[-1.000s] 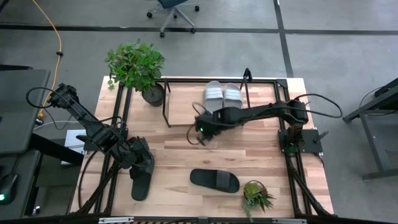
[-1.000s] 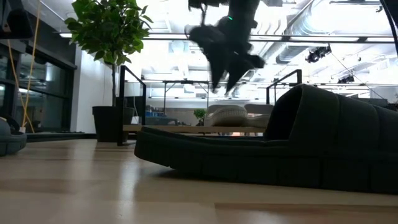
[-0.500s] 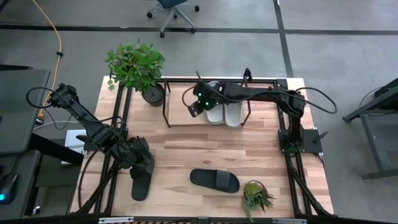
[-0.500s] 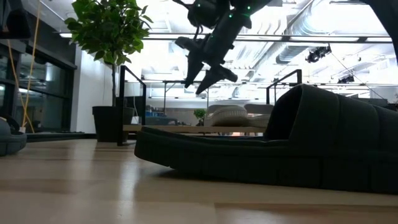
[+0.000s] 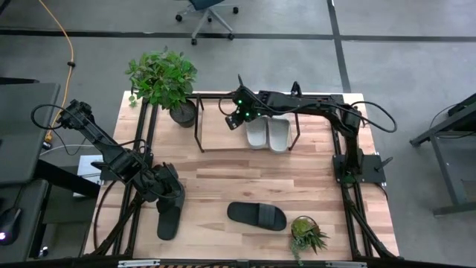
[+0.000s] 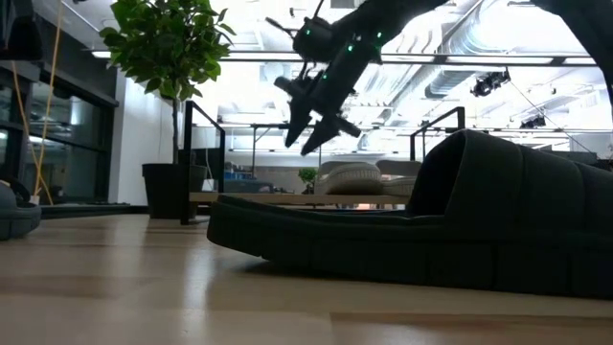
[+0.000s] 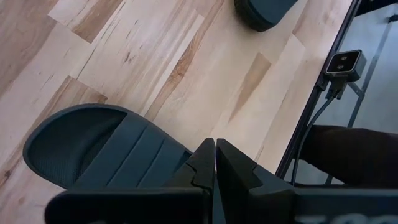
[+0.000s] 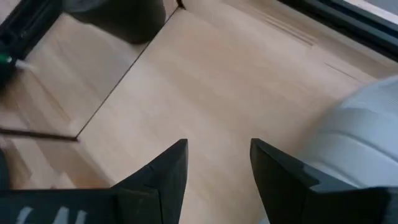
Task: Pick and place slides into the shelf
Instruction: Adjust the slippers on the shelf, then put the right black slipper on the shelf
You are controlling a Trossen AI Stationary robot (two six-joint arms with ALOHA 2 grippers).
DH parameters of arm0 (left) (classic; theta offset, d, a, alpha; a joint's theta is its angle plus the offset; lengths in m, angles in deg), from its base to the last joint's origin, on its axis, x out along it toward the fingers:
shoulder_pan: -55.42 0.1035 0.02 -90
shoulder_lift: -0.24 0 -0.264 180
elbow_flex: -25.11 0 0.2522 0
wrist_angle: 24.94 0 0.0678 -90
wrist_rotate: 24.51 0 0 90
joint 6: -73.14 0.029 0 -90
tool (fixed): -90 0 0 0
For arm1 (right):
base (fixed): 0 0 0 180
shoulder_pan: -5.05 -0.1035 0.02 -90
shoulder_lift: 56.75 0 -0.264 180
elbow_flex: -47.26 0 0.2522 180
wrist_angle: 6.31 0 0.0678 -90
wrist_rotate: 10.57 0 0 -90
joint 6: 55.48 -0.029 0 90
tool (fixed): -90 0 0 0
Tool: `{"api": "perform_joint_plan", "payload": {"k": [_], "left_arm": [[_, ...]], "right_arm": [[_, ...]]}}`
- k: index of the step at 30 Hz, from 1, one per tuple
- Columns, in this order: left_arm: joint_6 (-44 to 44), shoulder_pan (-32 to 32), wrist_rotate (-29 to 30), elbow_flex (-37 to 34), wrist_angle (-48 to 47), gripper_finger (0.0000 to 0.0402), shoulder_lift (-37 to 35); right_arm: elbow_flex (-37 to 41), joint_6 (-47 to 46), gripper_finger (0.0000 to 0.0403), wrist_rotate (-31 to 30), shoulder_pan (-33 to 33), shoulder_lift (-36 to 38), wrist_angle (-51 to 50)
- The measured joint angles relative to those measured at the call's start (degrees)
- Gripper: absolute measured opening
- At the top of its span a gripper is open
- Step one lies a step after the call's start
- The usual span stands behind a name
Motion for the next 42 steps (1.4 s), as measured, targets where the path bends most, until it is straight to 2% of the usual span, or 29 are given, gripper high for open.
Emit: {"api": "perform_joint_plan", "payload": {"k": [14,34,38,42], "left_arm": [[-1.1,0.0,0.2,0.0,0.2,0.0005,0.0],[-1.1,0.0,1.3,0.0,0.2,0.0005,0.0],[-1.0,0.0,1.3,0.0,0.2,0.0005,0.0],[-1.0,0.0,1.3,0.0,0.0,0.0005,0.0]], "right_arm": [[0.1,1.5,0.0165,-0.7,1.3,-1.4,-3.5],[-0.1,1.0,0.0165,-4.2,-0.8,-1.3,-9.1],[-2.5,1.3,0.0165,-3.2,-1.8,-1.3,-10.3],[-7.2,2.8,0.0165,-5.4,-2.9,-1.3,-11.4]]}}
